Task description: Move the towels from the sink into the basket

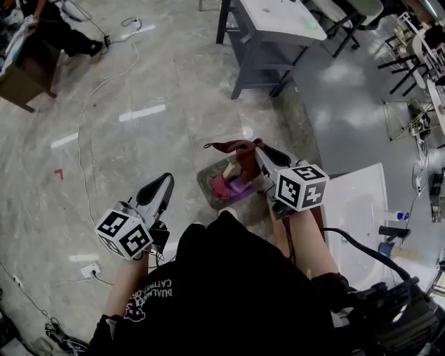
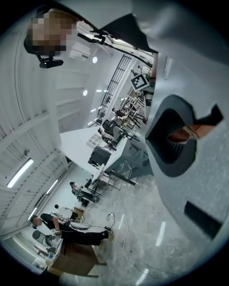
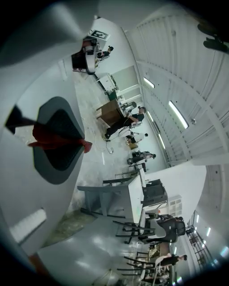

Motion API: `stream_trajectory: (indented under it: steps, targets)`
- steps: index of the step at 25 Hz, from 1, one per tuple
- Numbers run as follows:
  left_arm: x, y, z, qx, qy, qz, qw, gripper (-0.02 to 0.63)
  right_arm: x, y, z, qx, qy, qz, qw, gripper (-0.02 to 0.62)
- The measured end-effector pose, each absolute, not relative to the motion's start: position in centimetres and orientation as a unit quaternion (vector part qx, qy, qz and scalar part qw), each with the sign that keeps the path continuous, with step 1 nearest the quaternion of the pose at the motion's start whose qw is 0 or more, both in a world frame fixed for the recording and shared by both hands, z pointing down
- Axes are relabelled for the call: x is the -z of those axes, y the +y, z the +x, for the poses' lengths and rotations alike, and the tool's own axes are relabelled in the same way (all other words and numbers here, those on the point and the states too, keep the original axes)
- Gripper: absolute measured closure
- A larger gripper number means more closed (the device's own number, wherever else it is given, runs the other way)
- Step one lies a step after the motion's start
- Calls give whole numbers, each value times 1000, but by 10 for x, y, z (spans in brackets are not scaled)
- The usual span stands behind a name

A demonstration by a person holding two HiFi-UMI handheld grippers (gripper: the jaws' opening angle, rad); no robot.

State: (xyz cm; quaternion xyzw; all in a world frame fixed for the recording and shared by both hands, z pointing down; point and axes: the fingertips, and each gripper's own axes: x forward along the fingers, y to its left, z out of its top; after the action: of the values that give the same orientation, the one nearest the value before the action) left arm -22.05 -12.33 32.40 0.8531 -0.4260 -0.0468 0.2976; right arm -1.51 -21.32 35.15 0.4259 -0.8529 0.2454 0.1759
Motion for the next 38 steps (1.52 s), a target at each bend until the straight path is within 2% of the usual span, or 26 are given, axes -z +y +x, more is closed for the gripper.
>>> stream_trajectory:
  steps: [6, 11, 18, 23, 38]
  targets:
    - [-365, -171, -182, 31, -444, 832, 330, 603, -419, -256, 5, -289, -847, 389, 219, 541]
    - [-407, -203, -143, 32, -431, 842, 323, 603, -483, -285, 22, -329, -835, 359, 256, 541]
    - [-496, -226, -107, -61, -450, 819, 351, 603, -589, -301, 51, -362, -807, 346, 313, 541]
    - [-567, -231, -100, -103, -469, 786, 389, 603, -672, -290, 63, -443, -762, 350, 318, 541]
    - [-774, -215, -76, -88, -470, 733, 483, 603, -909, -256, 133, -474, -670, 410, 398, 541]
